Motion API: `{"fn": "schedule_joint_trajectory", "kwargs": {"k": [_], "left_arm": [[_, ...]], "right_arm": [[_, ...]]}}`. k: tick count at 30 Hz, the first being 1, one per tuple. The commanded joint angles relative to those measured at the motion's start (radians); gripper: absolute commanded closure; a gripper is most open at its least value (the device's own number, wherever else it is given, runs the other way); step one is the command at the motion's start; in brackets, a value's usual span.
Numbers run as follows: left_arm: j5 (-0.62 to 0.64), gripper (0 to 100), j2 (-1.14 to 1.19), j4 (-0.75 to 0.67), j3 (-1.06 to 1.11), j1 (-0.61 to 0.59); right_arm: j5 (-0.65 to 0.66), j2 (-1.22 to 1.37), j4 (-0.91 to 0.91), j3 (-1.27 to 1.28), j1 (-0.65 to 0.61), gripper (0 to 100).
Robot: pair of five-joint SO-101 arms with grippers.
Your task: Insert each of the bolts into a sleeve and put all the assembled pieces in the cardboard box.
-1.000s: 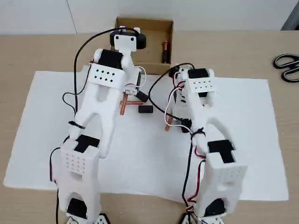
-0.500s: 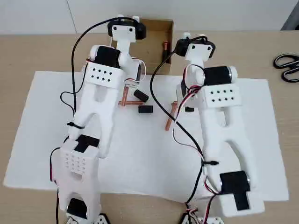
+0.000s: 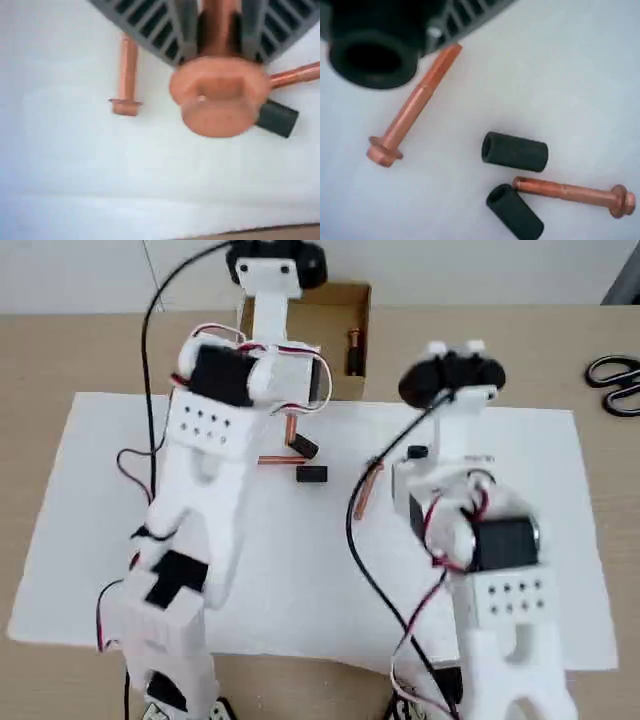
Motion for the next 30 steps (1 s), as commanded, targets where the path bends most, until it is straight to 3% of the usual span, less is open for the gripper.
{"fn": "schedule_joint_trajectory", "kwargs": {"k": [1, 14, 20, 24, 30], "left_arm": [[0.048, 100, -0.167, 0.015, 0.028, 0.003], [-0.017, 100, -0.58, -0.003, 0.314, 0.002], [-0.014, 100, -0.75, -0.006, 0.564, -0.072], [-0.014, 100, -0.841, -0.19, 0.832, -0.086], [-0.012, 100, -0.919, -0.635, 1.248, -0.035]], "right_arm": [[0.011, -0.145, -0.13, 0.144, -0.002, 99.4], [0.057, -0.366, -0.372, 0.506, -0.061, 99.5], [0.058, -0.458, -0.519, 0.651, -0.124, 99.5], [0.054, -0.479, -0.545, 0.712, -0.139, 99.5], [0.051, -0.481, -0.562, 0.727, -0.139, 99.5]]}}
